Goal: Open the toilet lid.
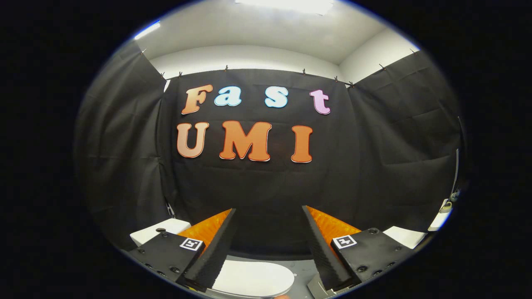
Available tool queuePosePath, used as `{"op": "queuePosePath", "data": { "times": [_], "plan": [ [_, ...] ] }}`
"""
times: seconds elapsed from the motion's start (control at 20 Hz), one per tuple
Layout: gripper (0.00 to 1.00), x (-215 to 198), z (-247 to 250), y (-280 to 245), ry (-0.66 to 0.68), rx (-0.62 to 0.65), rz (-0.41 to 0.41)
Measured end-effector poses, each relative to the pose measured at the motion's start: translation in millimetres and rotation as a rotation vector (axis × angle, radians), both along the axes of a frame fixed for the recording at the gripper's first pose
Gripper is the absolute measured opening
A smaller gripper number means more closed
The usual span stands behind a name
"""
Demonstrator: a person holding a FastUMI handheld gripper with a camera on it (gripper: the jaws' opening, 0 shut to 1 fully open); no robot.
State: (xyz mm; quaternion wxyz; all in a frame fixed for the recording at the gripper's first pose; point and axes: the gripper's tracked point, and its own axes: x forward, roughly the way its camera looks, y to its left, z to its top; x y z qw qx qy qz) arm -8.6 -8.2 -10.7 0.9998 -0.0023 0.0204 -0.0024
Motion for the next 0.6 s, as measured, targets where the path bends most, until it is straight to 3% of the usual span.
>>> {"op": "queuePosePath", "data": {
  "times": [0.6],
  "plan": [
    [0.98, -1, -37, -7, 0.06, 0.033, 0.014]
  ]
}}
